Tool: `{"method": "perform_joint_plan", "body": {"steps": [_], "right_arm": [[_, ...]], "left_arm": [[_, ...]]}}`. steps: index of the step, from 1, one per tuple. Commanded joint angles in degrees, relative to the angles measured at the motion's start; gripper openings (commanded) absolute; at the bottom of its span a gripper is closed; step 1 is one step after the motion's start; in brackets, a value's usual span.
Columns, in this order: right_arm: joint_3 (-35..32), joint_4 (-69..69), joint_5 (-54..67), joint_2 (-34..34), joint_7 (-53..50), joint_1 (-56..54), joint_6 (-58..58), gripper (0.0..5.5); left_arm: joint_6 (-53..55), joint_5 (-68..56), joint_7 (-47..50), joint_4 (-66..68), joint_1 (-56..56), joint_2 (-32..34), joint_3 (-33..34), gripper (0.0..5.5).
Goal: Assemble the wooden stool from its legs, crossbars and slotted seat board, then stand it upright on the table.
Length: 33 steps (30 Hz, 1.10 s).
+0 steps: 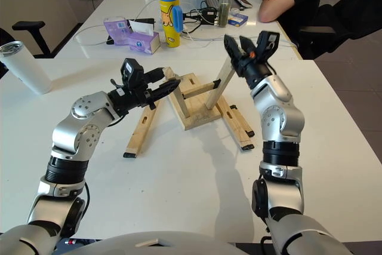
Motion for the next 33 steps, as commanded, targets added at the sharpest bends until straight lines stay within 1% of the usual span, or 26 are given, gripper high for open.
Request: {"method": "perform_joint_plan", "body": {"steps": [1,3,6,7,10,13,16,19,23,27,33], "right_arm": [[-2.3,0.3,0.9,-1.3,-2.1,-4.9,1.0,2.70],[-3.6,2.7,0.6,-1.6,-3.6,-7.1,0.7,2.70],[-4.7,10.1,-2.1,-1.5,-7.6,-9.7,-0.7,2.70],[-4.7,12.2,-2.6,-1.1,-8.4,-10.3,-1.3,2.74],[-5.3,18.4,-3.2,-0.2,-9.2,-11.9,-3.0,2.74],[-4.9,25.6,-4.9,-0.3,-9.3,-13.3,-5.9,2.74],[-2.6,29.3,-7.6,0.0,-7.8,-13.7,-8.5,2.74],[-1.5,27.7,-7.3,1.0,-5.3,-12.5,-8.1,2.74],[-0.8,19.8,-5.2,2.1,-3.4,-8.7,-4.6,2.74],[1.0,11.9,-4.6,3.8,-3.5,-4.9,-0.9,2.74],[2.2,3.6,-3.3,5.4,-4.5,-1.2,3.7,2.74]], "left_arm": [[2.8,2.3,0.4,2.0,1.0,1.8,-0.6,2.17],[2.6,2.4,0.7,2.1,0.8,1.9,-0.2,2.17],[2.6,2.2,0.4,2.0,0.8,2.0,0.0,2.17],[2.6,2.1,0.3,1.9,0.9,2.1,-0.1,2.53],[2.6,2.4,0.3,1.7,0.9,1.9,-0.1,2.79],[2.7,2.0,0.9,1.1,0.7,0.9,1.0,2.79],[3.4,2.1,2.9,0.9,0.4,0.2,2.1,2.79],[3.9,1.5,4.1,-0.5,1.0,-0.2,3.6,2.79],[6.0,-0.6,7.3,-3.4,0.5,-1.5,6.8,2.79],[8.5,-2.6,10.4,-5.6,-0.1,-2.6,9.3,2.79],[9.6,-4.7,13.2,-5.8,-1.6,-3.9,11.6,2.79]]}}
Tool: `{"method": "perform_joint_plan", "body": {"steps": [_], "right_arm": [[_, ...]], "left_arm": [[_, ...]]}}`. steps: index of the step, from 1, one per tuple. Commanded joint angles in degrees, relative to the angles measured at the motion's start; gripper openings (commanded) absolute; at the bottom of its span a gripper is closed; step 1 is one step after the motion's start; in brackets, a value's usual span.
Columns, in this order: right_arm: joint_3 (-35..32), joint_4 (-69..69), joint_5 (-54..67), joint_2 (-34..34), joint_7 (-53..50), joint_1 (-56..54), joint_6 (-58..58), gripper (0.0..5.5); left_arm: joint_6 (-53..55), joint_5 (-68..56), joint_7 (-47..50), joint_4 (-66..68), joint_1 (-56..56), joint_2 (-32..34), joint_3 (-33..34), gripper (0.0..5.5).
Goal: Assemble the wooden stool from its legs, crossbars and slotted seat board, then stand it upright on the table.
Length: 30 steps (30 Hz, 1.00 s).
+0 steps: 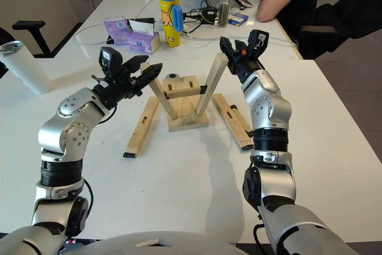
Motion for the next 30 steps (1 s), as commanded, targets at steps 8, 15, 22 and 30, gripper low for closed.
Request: {"method": "perform_joint_plan", "body": {"steps": [8,15,22,30], "right_arm": [[1.2,-8.6,1.7,1.9,-1.2,2.8,5.7,2.74],[2.2,-11.3,2.2,2.1,0.0,3.2,7.2,2.74],[1.1,-11.3,1.4,1.2,-0.1,2.1,5.8,2.74],[-10.8,-8.5,9.4,-1.3,-3.8,-7.8,1.7,2.74]], "left_arm": [[4.1,-12.4,8.1,2.2,-7.6,-7.6,9.3,2.79],[5.2,-12.0,12.6,5.9,-9.0,-8.5,9.1,2.79],[5.5,-10.9,13.5,8.5,-8.4,-8.3,8.1,2.79],[5.5,-10.5,13.0,9.0,-8.4,-7.6,6.9,2.79]]}}
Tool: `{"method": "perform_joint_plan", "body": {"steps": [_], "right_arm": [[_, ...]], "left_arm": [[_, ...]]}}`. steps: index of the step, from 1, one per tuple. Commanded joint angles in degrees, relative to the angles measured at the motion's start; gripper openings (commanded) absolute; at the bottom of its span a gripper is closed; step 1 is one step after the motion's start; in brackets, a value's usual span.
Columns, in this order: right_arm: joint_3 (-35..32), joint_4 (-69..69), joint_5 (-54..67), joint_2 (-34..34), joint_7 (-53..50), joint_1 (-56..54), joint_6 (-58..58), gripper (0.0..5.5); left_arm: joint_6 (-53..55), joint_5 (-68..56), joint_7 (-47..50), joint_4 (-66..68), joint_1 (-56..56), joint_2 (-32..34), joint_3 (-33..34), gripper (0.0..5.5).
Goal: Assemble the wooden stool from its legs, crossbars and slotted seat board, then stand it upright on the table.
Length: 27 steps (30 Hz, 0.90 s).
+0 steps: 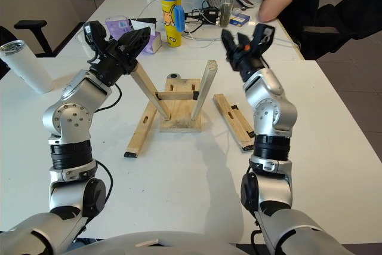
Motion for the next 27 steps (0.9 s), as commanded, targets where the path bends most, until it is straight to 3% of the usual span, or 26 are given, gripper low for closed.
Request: {"method": "perform_joint_plan", "body": {"steps": [1,5,8,11,14,16,27], "right_arm": [[-3.9,-0.6,5.6,-1.4,-0.9,-6.6,-0.1,2.74],[-7.1,-3.9,15.6,-0.1,-2.0,-12.1,1.1,2.74],[-2.8,-8.1,20.5,2.0,-0.5,-9.4,6.0,2.74],[9.0,-6.2,14.6,4.9,0.1,1.9,10.7,2.74],[24.2,-3.5,3.9,2.3,2.1,12.0,12.8,2.74],[26.8,-3.6,2.0,2.7,2.6,15.9,12.7,2.74],[15.3,-7.4,8.4,7.2,0.9,9.0,5.9,2.74]], "left_arm": [[1.8,1.2,0.1,2.0,0.8,0.6,-1.3,2.79],[1.8,1.3,-0.2,2.2,0.6,0.8,-1.6,2.79],[1.8,1.2,-0.3,2.5,0.4,0.8,-1.7,2.79],[1.7,1.2,-0.2,2.3,0.6,0.7,-1.8,2.79],[1.8,1.1,-0.1,2.1,0.9,0.2,-2.3,2.79],[2.0,1.1,0.0,1.7,1.3,-0.2,-2.9,2.79],[1.8,1.1,-0.2,2.2,1.5,-1.0,-3.8,2.79]]}}
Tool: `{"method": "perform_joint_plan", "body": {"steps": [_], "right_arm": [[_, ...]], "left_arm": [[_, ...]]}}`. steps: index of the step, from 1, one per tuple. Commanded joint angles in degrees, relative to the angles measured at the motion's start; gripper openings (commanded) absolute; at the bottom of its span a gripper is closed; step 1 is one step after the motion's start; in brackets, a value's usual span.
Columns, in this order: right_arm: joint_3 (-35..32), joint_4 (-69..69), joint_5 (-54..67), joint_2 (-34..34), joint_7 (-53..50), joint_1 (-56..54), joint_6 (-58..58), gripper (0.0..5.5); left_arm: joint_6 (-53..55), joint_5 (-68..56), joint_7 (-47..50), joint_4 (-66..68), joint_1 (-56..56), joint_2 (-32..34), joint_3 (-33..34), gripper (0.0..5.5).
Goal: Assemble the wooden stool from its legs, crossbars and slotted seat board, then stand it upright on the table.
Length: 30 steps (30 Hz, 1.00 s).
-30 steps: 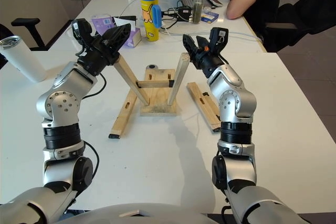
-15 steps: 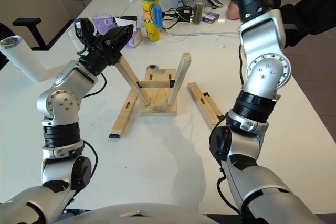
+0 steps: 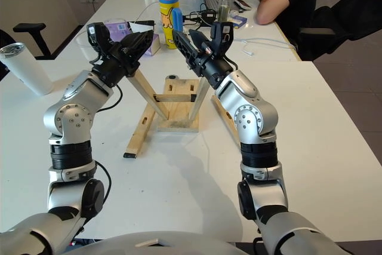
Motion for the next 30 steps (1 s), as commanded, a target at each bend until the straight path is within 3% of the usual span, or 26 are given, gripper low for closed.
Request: {"method": "perform_joint_plan", "body": {"steps": [1,7,12,14,16,20,23,25,30], "right_arm": [[-3.6,2.2,3.0,2.8,-2.0,1.5,1.6,2.74],[-13.1,-1.7,15.8,4.9,-4.3,-5.9,-0.6,2.74],[-22.7,3.0,21.9,0.9,-8.5,-14.4,-5.4,2.74],[-23.2,4.5,21.9,-1.0,-8.3,-14.9,-5.2,2.74],[-17.8,4.5,18.1,-2.5,-4.3,-10.1,-2.3,2.74],[3.4,5.0,0.6,-7.7,4.6,7.7,-0.8,2.74],[13.4,2.9,-7.0,-8.5,7.0,12.8,-1.6,2.74],[14.5,2.9,-8.3,-7.5,6.9,11.7,-2.2,2.74],[10.0,5.4,-8.3,-5.3,5.2,7.5,-2.7,2.74]], "left_arm": [[2.1,0.8,-0.1,2.4,1.1,-1.0,-1.9,2.79],[0.8,1.4,0.3,3.3,1.4,-0.3,-0.9,2.79],[0.5,1.4,0.4,3.5,1.1,-0.1,-0.8,2.79],[0.4,1.4,0.3,3.6,1.1,-0.1,-0.9,2.79],[0.5,1.3,0.4,3.4,1.1,-0.1,-1.0,2.79],[0.9,1.0,0.6,2.4,1.9,-0.7,-1.7,2.79],[1.5,0.8,0.5,2.0,2.6,-1.1,-2.4,2.79],[1.7,0.6,0.5,1.8,3.0,-1.5,-2.9,2.79],[1.5,0.8,0.3,1.8,3.0,-1.6,-3.3,2.79]]}}
